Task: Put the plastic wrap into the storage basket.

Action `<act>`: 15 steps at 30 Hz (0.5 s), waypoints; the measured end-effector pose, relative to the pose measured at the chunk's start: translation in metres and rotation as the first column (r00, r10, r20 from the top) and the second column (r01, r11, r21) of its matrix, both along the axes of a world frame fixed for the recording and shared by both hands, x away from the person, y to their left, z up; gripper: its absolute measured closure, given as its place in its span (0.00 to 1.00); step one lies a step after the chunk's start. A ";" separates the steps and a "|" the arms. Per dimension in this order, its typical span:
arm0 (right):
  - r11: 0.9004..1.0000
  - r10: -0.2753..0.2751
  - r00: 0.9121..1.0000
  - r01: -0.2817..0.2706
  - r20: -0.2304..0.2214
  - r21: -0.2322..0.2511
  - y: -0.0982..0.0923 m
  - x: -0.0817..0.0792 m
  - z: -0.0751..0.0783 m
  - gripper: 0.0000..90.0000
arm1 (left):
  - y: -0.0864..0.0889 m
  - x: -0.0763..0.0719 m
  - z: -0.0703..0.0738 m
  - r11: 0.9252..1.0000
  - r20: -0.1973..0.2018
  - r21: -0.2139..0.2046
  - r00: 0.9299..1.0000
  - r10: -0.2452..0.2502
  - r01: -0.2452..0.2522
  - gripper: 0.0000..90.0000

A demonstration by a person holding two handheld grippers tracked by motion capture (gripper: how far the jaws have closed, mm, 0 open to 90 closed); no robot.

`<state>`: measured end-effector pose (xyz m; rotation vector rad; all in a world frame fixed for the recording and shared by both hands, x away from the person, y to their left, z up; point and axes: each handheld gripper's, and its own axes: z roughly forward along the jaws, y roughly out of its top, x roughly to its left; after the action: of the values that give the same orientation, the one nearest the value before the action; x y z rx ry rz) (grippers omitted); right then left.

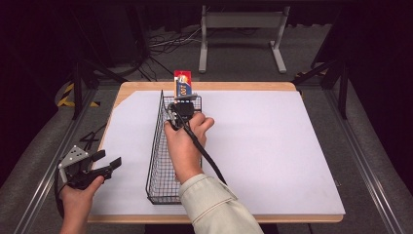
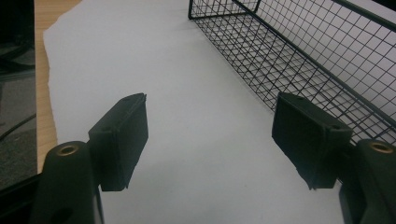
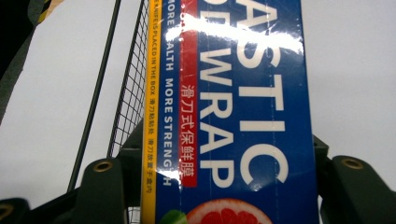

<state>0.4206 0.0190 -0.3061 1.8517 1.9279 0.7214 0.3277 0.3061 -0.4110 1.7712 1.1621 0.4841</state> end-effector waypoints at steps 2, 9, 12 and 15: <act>1.000 -0.005 1.000 0.005 0.002 0.003 0.001 0.001 -0.002 0.45 | -0.001 0.001 0.000 1.000 0.001 0.001 1.000 -0.001 0.001 0.31; 1.000 -0.019 1.000 0.019 -0.014 0.021 0.006 0.003 -0.010 0.45 | -0.004 0.003 -0.001 1.000 -0.003 0.007 1.000 -0.014 0.014 0.31; 0.999 -0.025 1.000 0.025 -0.007 0.024 0.008 0.003 -0.016 0.45 | -0.004 0.003 -0.001 1.000 -0.002 0.003 1.000 -0.009 0.009 0.31; 0.999 -0.035 0.999 0.035 -0.003 0.028 0.010 0.004 -0.022 0.45 | -0.002 0.003 -0.001 1.000 -0.002 0.002 1.000 -0.006 0.006 0.31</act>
<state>0.4242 0.0288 -0.3278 1.8995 1.8913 0.7388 0.3303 0.3043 -0.4118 1.7764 1.1577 0.4800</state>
